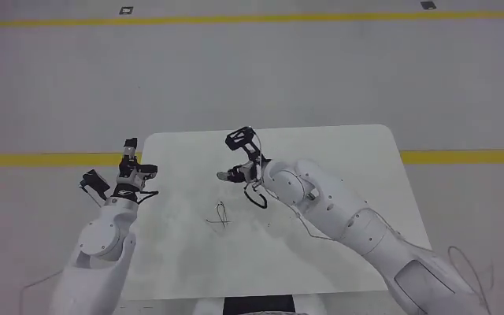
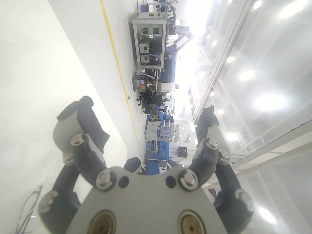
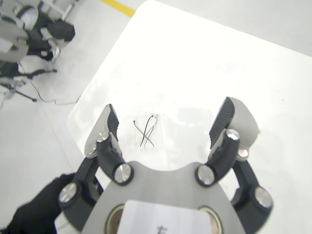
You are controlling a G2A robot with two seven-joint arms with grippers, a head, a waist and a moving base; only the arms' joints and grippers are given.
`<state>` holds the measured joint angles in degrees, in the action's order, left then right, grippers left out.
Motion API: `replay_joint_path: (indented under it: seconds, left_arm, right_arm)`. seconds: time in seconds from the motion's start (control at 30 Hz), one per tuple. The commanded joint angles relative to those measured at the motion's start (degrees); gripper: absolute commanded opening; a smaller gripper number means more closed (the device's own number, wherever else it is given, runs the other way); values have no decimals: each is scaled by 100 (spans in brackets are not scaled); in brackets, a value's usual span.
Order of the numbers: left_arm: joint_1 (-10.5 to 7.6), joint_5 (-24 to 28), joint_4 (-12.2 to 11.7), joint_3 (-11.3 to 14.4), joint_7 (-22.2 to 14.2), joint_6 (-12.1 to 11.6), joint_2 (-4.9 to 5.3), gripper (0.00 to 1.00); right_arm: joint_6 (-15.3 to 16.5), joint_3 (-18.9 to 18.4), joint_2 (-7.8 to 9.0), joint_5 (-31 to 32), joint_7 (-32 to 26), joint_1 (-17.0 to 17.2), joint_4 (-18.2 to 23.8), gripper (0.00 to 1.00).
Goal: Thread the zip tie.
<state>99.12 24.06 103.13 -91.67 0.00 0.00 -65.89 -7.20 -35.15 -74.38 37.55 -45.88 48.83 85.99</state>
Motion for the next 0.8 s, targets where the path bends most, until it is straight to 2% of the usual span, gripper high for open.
replay_joint_path:
  seconds: [0.0,0.13,0.23,0.67,0.7,0.77]
  left_arm:
    - [0,0,0,0,0,0,0,100]
    - [0,0,0,0,0,0,0,100]
    - [0,0,0,0,0,0,0,100]
    - [0,0,0,0,0,0,0,100]
    - [0,0,0,0,0,0,0,100]
    - [0,0,0,0,0,0,0,100]
  right_arm:
    - [12,113,-74,-75,-322,-137,-9,100]
    - [153,502,-273,-426,-1055,-358,-190,100]
    - [274,712,-419,-764,-1390,-468,-419,100]
    - [326,736,-424,-773,-1389,-452,-380,100]
    - [413,790,-443,-818,-1415,-415,-370,100]
    - [367,886,-503,-790,-1548,-480,-448,100]
